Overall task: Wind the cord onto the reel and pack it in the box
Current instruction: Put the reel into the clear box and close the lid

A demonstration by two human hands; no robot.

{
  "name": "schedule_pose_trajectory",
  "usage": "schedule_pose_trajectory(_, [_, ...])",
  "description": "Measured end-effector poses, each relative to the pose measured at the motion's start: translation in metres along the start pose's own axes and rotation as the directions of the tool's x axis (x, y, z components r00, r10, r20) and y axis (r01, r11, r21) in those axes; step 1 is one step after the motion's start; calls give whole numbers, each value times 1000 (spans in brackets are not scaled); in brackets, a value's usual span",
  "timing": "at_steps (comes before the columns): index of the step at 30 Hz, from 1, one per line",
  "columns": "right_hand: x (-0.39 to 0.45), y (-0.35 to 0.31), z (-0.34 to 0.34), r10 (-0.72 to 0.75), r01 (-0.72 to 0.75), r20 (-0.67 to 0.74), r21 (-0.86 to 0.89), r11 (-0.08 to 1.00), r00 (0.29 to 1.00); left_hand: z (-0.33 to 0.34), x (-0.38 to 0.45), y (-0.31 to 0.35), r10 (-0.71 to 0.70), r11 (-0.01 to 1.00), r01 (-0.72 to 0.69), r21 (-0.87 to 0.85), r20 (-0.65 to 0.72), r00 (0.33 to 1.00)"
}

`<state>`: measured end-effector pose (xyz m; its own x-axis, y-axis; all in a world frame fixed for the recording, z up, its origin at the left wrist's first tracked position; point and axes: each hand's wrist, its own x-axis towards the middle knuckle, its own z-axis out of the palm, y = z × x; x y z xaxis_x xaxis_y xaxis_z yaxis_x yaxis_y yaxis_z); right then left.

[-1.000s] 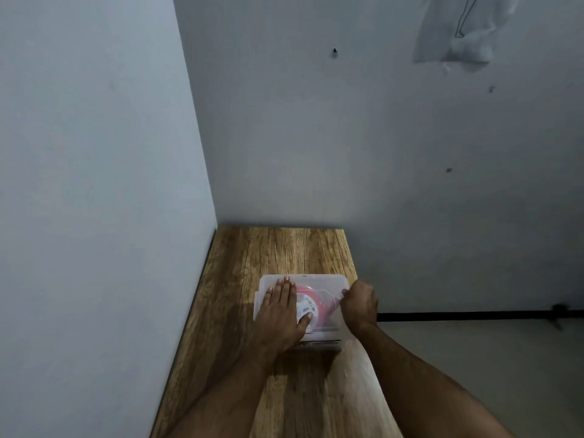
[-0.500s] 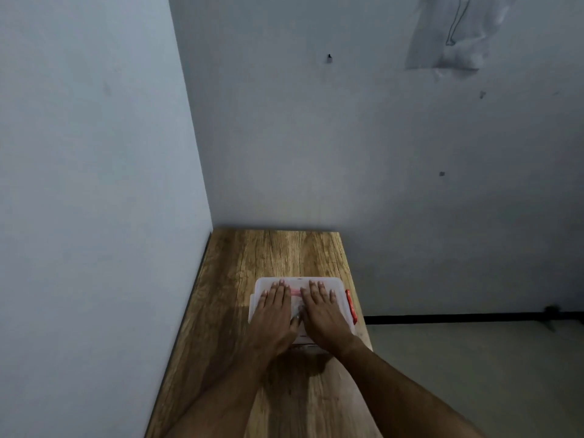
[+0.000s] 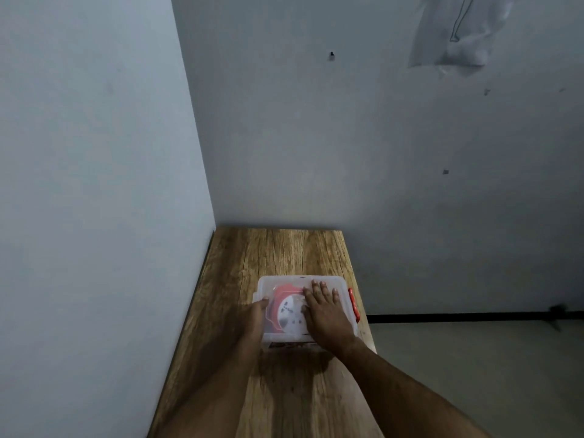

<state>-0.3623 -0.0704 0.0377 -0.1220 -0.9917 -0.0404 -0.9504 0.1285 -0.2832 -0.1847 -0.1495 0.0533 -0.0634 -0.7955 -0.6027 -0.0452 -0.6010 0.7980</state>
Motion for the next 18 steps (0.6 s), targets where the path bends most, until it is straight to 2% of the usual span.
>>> schedule_pose_trajectory(3, [-1, 0, 0, 0, 0, 1, 12, 1000, 1000, -6, 9, -6, -14, 1000, 15, -12, 38, 999])
schedule_pose_trajectory(5, [-1, 0, 1, 5, -5, -6, 17, 1000, 1000, -5, 6, -6, 62, 992, -54, 110, -76, 995])
schedule_pose_trajectory(7, [-1, 0, 1, 9, -9, -7, 6, 1000, 1000, -1, -6, -1, 220, 955, -171, 241, -194, 956])
schedule_pose_trajectory(8, [-1, 0, 2, 12, -12, -7, 2, 1000, 1000, 2, -11, 2, 282, 934, -221, 282, -197, 939])
schedule_pose_trajectory(11, [0, -1, 3, 7, -7, -16, 6, 1000, 1000, 8, -23, 6, 352, 878, -260, 401, -172, 920])
schedule_pose_trajectory(15, [0, 1, 6, 5, -5, -28, 8, 1000, 1000, 13, -30, 6, 421, 837, -305, 454, -178, 890])
schedule_pose_trajectory(18, [1, 0, 8, -1, 1, -44, -17, 1000, 999, 18, -25, 2, 515, 737, -333, 587, -169, 840])
